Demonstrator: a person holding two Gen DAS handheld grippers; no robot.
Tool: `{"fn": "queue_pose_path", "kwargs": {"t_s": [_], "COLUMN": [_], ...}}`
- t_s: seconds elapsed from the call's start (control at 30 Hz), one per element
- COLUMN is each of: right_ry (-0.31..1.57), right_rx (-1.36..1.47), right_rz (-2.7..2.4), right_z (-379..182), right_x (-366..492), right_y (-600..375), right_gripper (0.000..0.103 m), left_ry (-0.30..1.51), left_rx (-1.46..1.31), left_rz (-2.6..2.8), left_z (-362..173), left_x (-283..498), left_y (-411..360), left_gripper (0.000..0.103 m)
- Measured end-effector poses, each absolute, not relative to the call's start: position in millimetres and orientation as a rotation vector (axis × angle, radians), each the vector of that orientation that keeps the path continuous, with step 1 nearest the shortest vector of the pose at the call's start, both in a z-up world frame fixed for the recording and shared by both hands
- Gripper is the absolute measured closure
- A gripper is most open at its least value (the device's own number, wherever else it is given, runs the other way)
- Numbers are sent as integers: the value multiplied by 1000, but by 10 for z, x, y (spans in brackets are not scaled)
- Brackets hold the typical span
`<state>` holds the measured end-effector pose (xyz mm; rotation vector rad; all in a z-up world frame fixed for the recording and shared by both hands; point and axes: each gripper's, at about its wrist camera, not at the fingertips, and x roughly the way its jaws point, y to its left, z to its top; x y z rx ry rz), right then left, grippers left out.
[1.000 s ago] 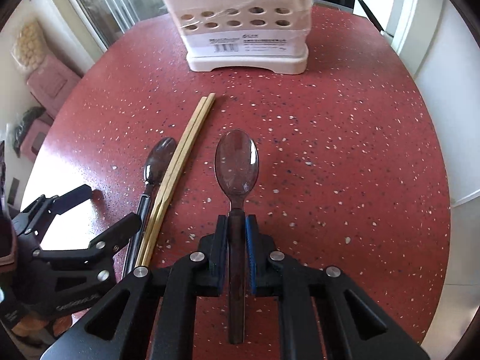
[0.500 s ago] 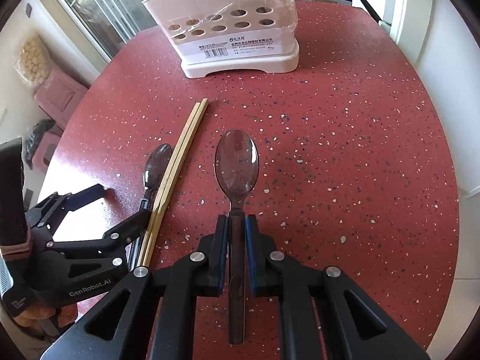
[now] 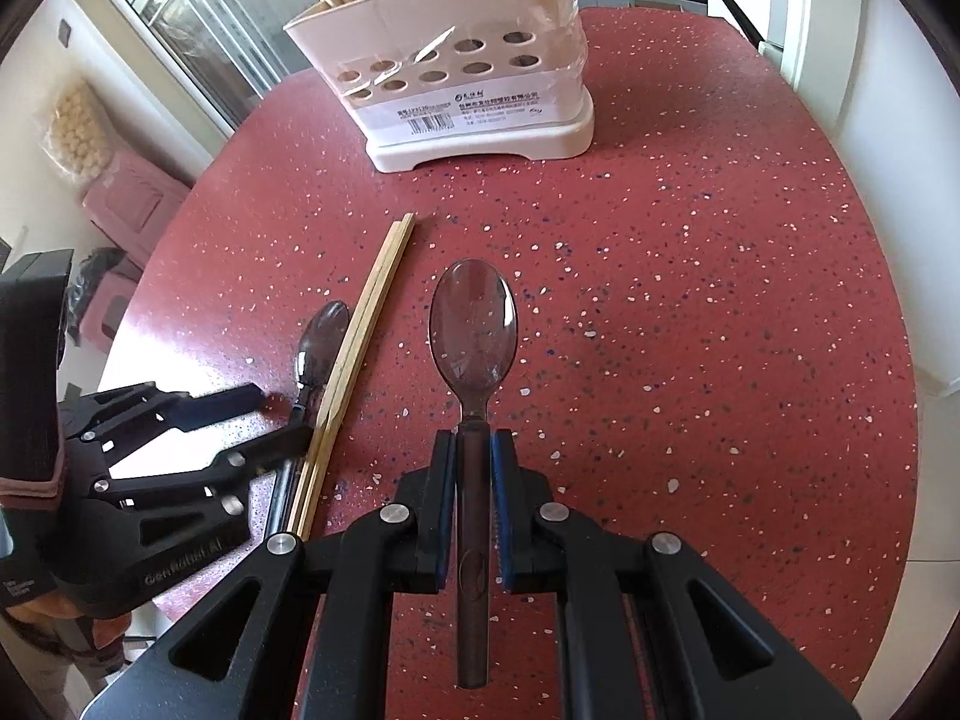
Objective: Organize utensils
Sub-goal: 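Grasp a dark spoon with the right tool while the left tool grasps another dark spoon, then carry both spoons up toward the pink caddy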
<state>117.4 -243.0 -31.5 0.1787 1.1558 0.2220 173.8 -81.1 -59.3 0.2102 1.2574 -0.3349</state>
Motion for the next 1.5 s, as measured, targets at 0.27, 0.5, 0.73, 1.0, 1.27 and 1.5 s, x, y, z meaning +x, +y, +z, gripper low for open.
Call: {"fn": "queue_pose_path", "kwargs": {"t_s": [0.27,0.5,0.73,1.0,1.27,1.5], "right_ry": [1145,1131,1107,1056,999,911], "right_rx": [184,190,210,228,228,226], "right_rz": [219,229,237,259,272,296], "right_z": [-254,-216,-128,18,251,560], "right_x": [1130,1115,1079,1075,1173,1334], "right_y": [-2493,-2514,-2575,-2607,-2628,-2656], "right_gripper": [91,91,91,91,91,91], "left_ry": [1168,1052,944,841,775,721], "left_rx": [174,130,110,67,25,-4], "left_rz": [-310,-296,-306,-298,-305,-318], "left_z": [-582,-421,-150,49,270,524], "left_x": [1541,1280,1183,1234,1343,1584], "left_y": [-748,-747,-743,-722,-672,-659], "left_gripper": [62,62,62,62,62,62]}}
